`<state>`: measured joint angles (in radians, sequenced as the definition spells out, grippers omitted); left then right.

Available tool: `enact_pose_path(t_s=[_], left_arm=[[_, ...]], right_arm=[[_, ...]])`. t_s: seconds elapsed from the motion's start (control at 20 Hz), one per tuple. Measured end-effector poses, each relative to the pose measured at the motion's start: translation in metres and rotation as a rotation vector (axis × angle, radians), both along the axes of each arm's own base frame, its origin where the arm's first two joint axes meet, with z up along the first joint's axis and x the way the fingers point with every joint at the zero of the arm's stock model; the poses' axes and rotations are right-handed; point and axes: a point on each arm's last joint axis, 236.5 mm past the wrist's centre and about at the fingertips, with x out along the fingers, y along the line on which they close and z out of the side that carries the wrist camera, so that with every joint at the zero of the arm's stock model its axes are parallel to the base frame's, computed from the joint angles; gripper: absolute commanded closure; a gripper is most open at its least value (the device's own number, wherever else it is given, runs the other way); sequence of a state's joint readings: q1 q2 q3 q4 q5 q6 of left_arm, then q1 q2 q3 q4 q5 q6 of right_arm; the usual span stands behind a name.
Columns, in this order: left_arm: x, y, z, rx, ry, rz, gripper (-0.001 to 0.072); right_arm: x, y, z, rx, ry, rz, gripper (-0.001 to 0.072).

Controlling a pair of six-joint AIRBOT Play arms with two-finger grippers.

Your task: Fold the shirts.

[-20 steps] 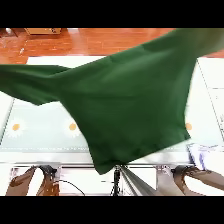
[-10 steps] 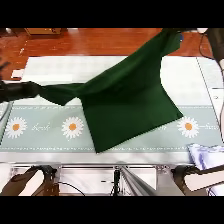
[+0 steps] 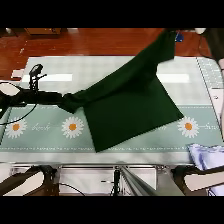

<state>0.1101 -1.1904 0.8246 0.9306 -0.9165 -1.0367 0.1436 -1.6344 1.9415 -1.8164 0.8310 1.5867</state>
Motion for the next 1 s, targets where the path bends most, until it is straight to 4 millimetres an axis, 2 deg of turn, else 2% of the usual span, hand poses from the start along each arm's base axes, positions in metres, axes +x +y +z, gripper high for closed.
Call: enact_pose_path(t_s=[0.1, 0.2, 0.25, 0.35, 0.45, 0.5, 0.6, 0.8, 1.0], left_arm=[[-0.003, -0.002, -0.003, -0.003, 0.014, -0.01, 0.069], [-0.006, -0.004, -0.004, -0.008, 0.029, -0.021, 0.069], [-0.007, -0.005, -0.005, -0.01, 0.034, -0.025, 0.069], [-0.012, -0.008, -0.006, -0.016, 0.051, -0.037, 0.069], [-0.013, -0.008, -0.006, -0.018, 0.055, -0.04, 0.069], [-0.014, -0.009, -0.006, -0.018, 0.058, -0.042, 0.069], [-0.015, -0.009, -0.007, -0.02, 0.062, -0.045, 0.069], [-0.016, -0.01, -0.007, -0.021, 0.065, -0.049, 0.069], [-0.016, -0.01, -0.007, -0.022, 0.066, -0.049, 0.069]], right_arm=[[-0.026, -0.019, 0.038, -0.051, -0.022, -0.022, 0.0224], [-0.06, -0.053, 0.069, -0.108, -0.014, -0.088, 0.0224], [-0.082, -0.075, 0.079, -0.129, 0.012, -0.137, 0.0224], [-0.129, -0.123, 0.08, -0.132, 0.112, -0.247, 0.0223], [-0.178, -0.163, 0.057, -0.054, 0.256, -0.335, 0.0221], [-0.199, -0.175, 0.04, 0.007, 0.329, -0.36, 0.0194], [-0.24, -0.188, -0.002, 0.161, 0.469, -0.388, 0.0188], [-0.302, -0.181, -0.082, 0.474, 0.635, -0.413, 0.0187], [-0.329, -0.152, -0.151, 0.699, 0.714, -0.409, 0.0187]])
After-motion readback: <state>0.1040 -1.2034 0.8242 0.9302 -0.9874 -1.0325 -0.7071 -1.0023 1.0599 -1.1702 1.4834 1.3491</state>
